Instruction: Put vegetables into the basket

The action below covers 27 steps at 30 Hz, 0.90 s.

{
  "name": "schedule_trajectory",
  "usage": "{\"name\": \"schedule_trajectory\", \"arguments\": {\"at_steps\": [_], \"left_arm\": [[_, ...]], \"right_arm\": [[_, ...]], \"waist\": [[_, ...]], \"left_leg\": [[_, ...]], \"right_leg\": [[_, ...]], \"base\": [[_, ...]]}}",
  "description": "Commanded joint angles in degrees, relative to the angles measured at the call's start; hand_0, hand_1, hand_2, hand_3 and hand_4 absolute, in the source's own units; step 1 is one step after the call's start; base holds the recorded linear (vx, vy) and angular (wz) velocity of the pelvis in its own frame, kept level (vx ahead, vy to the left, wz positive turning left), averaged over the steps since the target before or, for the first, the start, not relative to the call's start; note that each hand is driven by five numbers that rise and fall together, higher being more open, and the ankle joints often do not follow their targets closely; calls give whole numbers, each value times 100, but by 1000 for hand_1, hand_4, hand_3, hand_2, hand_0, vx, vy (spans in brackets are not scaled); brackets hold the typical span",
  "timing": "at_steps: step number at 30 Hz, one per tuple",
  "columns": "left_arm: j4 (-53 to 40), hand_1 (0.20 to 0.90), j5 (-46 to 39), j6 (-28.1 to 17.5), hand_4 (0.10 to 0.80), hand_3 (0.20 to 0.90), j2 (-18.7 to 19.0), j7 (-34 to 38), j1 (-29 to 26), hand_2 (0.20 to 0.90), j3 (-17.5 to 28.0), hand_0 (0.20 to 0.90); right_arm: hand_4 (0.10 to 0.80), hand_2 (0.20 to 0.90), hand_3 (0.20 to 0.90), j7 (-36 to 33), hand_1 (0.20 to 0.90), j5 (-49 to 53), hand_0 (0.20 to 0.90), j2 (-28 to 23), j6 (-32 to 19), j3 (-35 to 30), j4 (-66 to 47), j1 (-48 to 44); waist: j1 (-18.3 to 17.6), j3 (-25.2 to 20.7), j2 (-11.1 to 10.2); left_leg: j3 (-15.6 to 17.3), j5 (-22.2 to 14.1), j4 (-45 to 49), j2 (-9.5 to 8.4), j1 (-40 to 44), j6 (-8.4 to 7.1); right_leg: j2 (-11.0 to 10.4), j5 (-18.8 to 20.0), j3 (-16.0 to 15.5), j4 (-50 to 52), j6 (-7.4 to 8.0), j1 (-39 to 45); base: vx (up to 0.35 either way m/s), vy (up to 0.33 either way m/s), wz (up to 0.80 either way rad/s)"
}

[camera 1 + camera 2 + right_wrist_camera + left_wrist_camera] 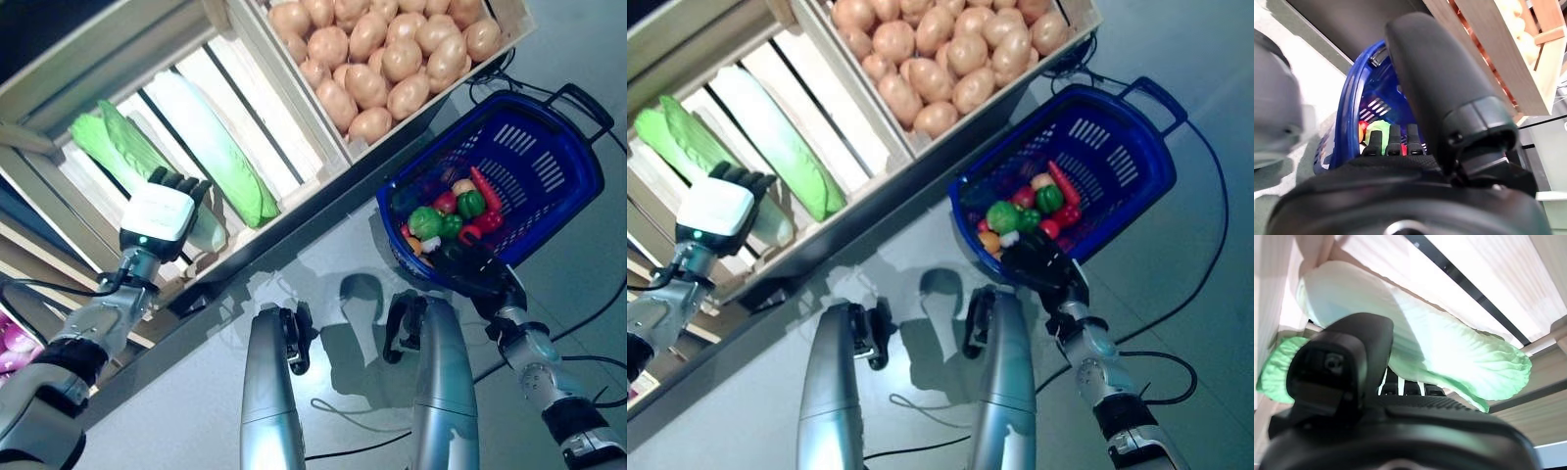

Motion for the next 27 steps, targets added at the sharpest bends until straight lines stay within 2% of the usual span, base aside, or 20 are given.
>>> {"name": "schedule_trajectory", "arguments": {"at_steps": [1, 3, 4, 5, 6, 15, 23, 27], "left_arm": [[1014, 900, 55, 532, 800, 900, 313, -803, -82, 900, 55, 900], [993, 900, 207, 496, 800, 900, 358, -763, -177, 900, 5, 900], [943, 799, 544, 421, 733, 799, 445, -749, -317, 799, -64, 799], [943, 495, 683, 399, 530, 495, 473, -729, -373, 495, -108, 495], [952, 300, 791, 348, 400, 300, 504, -712, -428, 300, -157, 300], [787, 300, 1108, -133, 400, 300, 841, -1144, -722, 300, -479, 300], [661, 300, 770, -353, 400, 300, 981, -1004, -847, 300, -517, 300], [587, 300, 655, -419, 400, 300, 928, -761, -823, 300, -452, 300]], "right_arm": [[800, 900, 900, -39, 900, 275, 900, -405, -698, -667, -411, -101], [800, 900, 900, -56, 900, 296, 900, -430, -735, -672, -408, -155], [800, 900, 900, -71, 900, 347, 900, -469, -767, -686, -393, -219], [800, 900, 900, -54, 900, 386, 900, -494, -782, -699, -367, -252], [800, 900, 900, -20, 900, 421, 900, -524, -799, -715, -332, -291], [800, 900, 900, 0, 900, 430, 900, -696, -823, -803, -275, -438], [800, 900, 900, -51, 900, 563, 900, -696, -856, -893, -233, -451], [800, 900, 900, 55, 900, 595, 900, -621, -827, -870, -190, -471]], "waist": [[-7, 324, -87], [-5, 324, -92], [-2, 305, -89], [0, 290, -82], [1, 276, -73], [-47, 171, -4], [-53, 53, 21], [-40, -24, 19]], "left_leg": [[165, -590, 431, 6, 183, 415], [156, -608, 474, 16, 128, 430], [155, -628, 504, 20, 87, 452], [159, -637, 511, 19, 83, 462], [165, -649, 515, 16, 87, 473], [190, -681, 509, 99, 175, 478], [236, -635, 383, 133, 303, 514], [306, -574, 141, 151, 583, 545]], "right_leg": [[-172, -179, 114, 109, 28, 165], [-169, -187, 124, 148, 22, 109], [-171, -201, 133, 175, 14, 69], [-177, -208, 136, 184, 11, 62], [-189, -220, 138, 195, 8, 60], [-169, -246, 139, 215, 2, 136], [-128, -221, 118, 79, -17, 284], [-107, -179, 51, -171, -35, 567]], "base": [[-12, -24, 37], [-12, -30, -13], [-9, -36, -22], [-3, -36, -1], [6, -18, 22], [12, -3, -11], [1, -1, -1], [0, 0, 0]]}}
